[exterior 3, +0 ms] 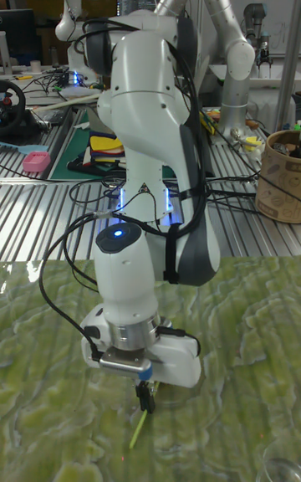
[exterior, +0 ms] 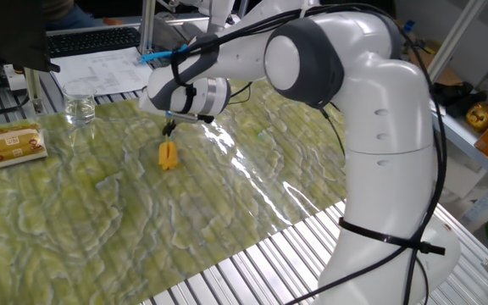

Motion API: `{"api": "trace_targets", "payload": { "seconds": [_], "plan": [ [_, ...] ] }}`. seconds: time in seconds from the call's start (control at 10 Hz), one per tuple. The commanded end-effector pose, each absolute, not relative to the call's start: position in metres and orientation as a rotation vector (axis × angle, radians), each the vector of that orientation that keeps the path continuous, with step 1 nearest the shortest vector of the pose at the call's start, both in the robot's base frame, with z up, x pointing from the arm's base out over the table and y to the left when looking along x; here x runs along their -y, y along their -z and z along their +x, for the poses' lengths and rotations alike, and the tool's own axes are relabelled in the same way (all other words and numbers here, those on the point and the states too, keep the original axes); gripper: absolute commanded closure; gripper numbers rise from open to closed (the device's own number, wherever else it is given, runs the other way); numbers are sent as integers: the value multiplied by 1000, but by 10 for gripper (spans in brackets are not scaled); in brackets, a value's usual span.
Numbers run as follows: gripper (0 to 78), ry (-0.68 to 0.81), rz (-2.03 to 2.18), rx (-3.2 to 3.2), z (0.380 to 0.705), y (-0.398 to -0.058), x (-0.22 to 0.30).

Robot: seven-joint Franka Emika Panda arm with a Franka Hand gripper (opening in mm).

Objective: Scrub the table with a brush

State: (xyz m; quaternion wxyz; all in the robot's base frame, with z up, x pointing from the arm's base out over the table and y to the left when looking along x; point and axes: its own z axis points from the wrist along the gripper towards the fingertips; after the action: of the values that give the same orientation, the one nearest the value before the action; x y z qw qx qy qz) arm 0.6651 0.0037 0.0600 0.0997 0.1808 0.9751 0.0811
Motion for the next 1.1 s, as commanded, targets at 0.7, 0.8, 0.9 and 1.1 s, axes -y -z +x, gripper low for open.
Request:
{"api": "trace_targets", "payload": {
  "seconds": [0.7,0.8,0.9,1.1],
  "plan": [
    [764,-95,243,-2975,671,-85,84],
    [764,-53,185,-2972,671,-87,93],
    [764,-43,153,-2970,671,-88,99],
    [764,-33,118,-2965,671,-89,109]
  ]
}}
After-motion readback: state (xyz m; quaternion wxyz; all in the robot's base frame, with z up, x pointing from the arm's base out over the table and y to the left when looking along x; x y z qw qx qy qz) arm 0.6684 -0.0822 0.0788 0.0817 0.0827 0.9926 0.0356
